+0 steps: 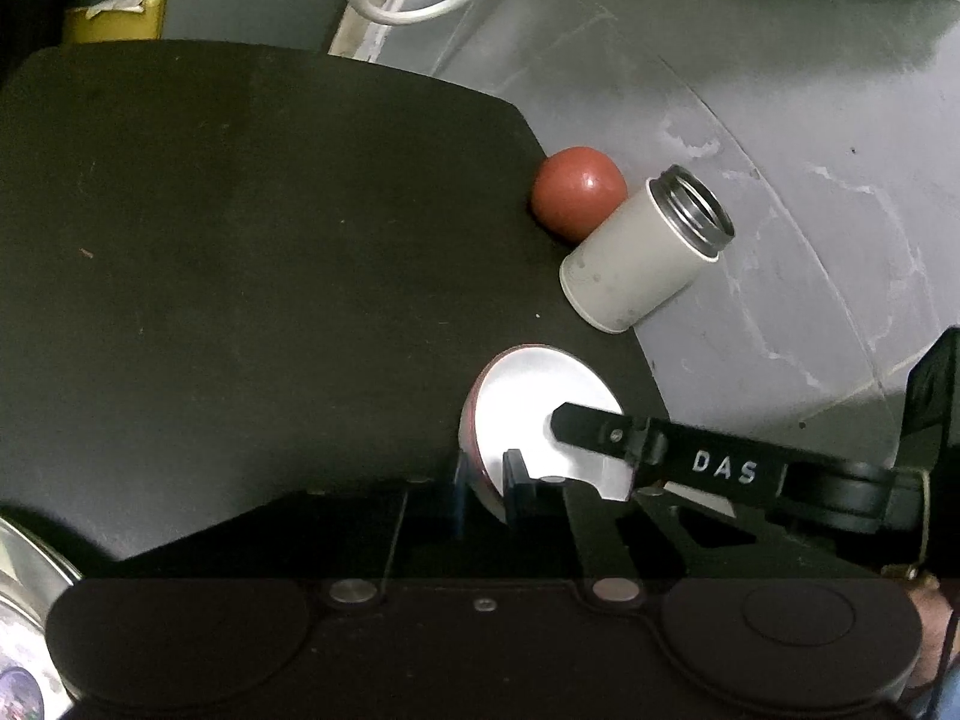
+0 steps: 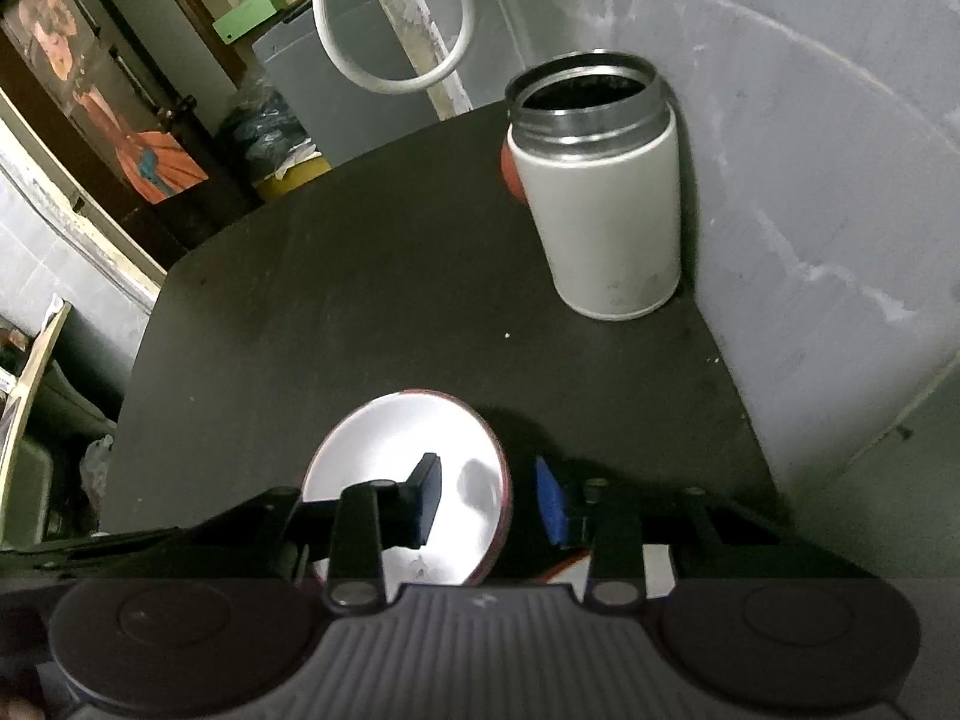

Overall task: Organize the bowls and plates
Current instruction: 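Close the right gripper on the white bowl rim while the left gripper grips it, then carry the white bowl with both grippers over the steel bowl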

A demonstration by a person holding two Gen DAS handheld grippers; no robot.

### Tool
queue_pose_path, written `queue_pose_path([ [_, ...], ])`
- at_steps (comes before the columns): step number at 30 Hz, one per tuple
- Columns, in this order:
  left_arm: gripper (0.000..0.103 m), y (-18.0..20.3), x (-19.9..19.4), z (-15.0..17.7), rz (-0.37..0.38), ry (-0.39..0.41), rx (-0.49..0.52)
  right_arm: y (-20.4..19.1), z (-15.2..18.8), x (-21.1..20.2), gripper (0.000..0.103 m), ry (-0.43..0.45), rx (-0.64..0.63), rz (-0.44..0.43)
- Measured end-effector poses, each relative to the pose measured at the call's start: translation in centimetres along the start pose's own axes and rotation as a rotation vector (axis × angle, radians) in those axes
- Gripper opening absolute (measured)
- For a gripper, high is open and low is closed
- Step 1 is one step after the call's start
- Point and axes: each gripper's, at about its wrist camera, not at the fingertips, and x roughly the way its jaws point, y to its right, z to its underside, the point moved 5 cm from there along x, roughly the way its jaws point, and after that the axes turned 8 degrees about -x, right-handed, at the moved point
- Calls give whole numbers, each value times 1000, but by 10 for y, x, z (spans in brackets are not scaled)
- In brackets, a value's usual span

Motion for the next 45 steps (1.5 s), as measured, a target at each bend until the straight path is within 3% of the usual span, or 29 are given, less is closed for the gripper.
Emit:
queue_pose_path([
  [8,11,-1,-2,3,-19,10,-8,-2,4,2,13,8,1,4],
  [12,10,-3,-11,4,-24,27,-27,-6,8,-4,8,24,3,1],
  [28,9,2,-85,22,2,119,-11,-38,29,-60,10,94,38,-89],
  [45,9,11,-120,76,23,21,49,-42,95,-117,12,88,114,-130],
])
